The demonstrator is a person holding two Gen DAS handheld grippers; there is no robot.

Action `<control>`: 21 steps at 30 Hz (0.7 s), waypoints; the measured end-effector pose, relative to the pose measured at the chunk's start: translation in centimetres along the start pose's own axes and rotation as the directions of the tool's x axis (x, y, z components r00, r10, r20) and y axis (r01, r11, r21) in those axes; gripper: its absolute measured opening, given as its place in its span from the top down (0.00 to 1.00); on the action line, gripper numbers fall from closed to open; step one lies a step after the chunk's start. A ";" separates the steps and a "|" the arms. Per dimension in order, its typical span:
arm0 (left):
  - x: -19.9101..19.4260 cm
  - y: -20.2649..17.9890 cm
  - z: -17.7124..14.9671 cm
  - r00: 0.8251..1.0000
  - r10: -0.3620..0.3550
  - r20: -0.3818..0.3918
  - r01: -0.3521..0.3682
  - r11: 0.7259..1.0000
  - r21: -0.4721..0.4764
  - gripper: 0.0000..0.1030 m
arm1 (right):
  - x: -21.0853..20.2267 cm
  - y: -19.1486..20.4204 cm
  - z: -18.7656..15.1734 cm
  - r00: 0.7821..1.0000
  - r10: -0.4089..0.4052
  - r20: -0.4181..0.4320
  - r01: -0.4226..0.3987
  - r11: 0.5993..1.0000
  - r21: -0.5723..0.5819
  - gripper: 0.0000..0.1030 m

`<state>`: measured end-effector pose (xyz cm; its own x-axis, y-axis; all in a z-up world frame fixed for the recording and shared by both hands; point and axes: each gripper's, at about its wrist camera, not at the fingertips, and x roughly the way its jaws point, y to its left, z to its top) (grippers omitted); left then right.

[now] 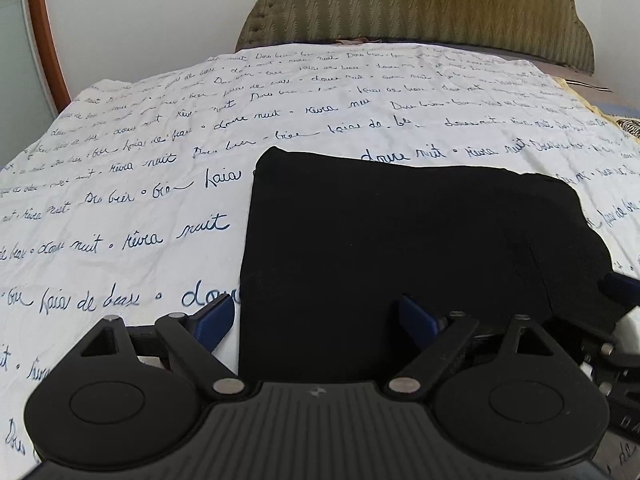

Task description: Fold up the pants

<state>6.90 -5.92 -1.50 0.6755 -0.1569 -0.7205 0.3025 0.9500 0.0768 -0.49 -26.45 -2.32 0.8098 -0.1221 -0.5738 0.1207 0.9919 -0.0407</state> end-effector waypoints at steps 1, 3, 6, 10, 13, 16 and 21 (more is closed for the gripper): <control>-0.4 -0.1 -0.2 1.000 0.002 0.005 -0.002 1.000 0.002 0.13 | -0.4 0.1 0.0 1.000 -0.010 0.007 0.010 1.000 0.009 0.34; -1.1 -0.3 -0.4 1.000 0.009 0.015 -0.009 1.000 0.004 0.13 | -1.6 0.4 0.2 0.999 -0.013 0.037 0.012 1.000 0.025 0.24; -2.1 -0.5 -0.9 1.000 0.010 0.018 -0.010 1.000 -0.007 0.13 | -3.2 1.1 0.0 0.997 -0.020 0.079 0.019 1.000 0.020 0.12; -3.4 -1.0 -1.8 1.000 -0.009 0.016 0.009 1.000 -0.019 0.13 | -5.1 2.1 -0.7 0.995 -0.025 0.095 0.023 1.000 0.013 0.00; -4.2 -1.4 -2.6 1.000 -0.008 0.016 0.008 1.000 -0.012 0.13 | -6.1 2.8 -1.4 0.995 -0.030 0.095 0.030 1.000 0.007 0.00; -4.8 -1.6 -3.4 1.000 -0.007 0.018 0.007 1.000 -0.012 0.13 | -6.7 3.5 -2.0 0.995 -0.043 0.092 0.043 0.999 0.007 0.00; -5.6 -1.2 -4.4 1.000 -0.005 0.016 0.005 1.000 -0.031 0.13 | -7.1 4.2 -2.9 0.996 -0.050 0.077 0.049 0.999 0.013 0.00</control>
<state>-0.21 -4.99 -0.61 0.6848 -0.1658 -0.7096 0.2853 0.9570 0.0517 -7.36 -21.32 -0.77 0.8446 -0.1741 -0.5063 0.1677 0.9841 -0.0587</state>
